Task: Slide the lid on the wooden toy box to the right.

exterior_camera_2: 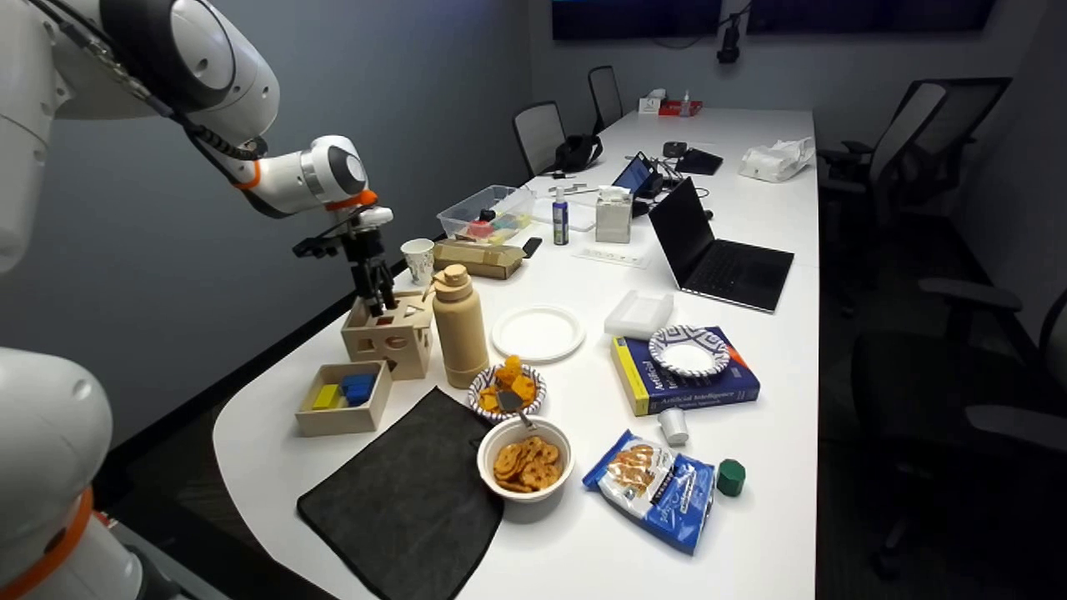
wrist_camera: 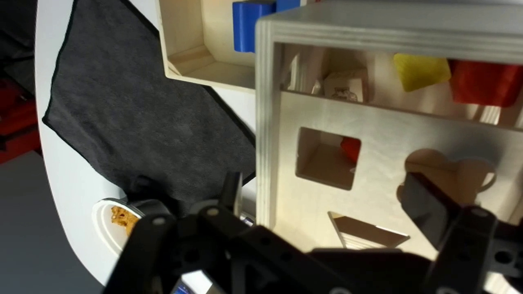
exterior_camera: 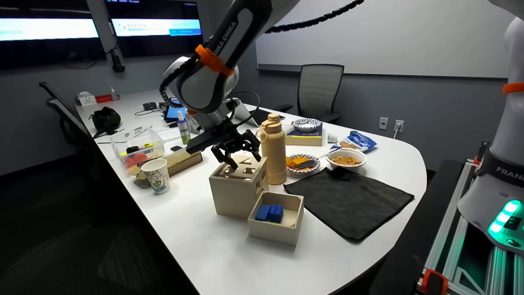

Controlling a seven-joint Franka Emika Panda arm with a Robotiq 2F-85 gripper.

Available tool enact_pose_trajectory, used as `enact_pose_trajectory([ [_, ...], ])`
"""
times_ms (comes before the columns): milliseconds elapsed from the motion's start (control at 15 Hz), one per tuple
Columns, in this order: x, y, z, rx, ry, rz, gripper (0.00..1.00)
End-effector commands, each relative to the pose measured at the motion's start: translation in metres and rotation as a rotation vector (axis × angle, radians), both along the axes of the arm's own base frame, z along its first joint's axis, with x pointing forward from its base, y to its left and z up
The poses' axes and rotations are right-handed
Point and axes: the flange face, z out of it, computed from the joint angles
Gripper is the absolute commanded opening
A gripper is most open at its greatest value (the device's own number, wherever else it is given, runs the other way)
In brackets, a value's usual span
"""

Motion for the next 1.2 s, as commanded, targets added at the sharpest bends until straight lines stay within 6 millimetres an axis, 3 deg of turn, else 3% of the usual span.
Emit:
enact_pose_trajectory([
  [0, 0.004, -0.005, -0.001, -0.052, -0.014, -0.025, 1.0],
  [1133, 0.011, -0.033, -0.009, -0.121, -0.031, -0.059, 1.0],
])
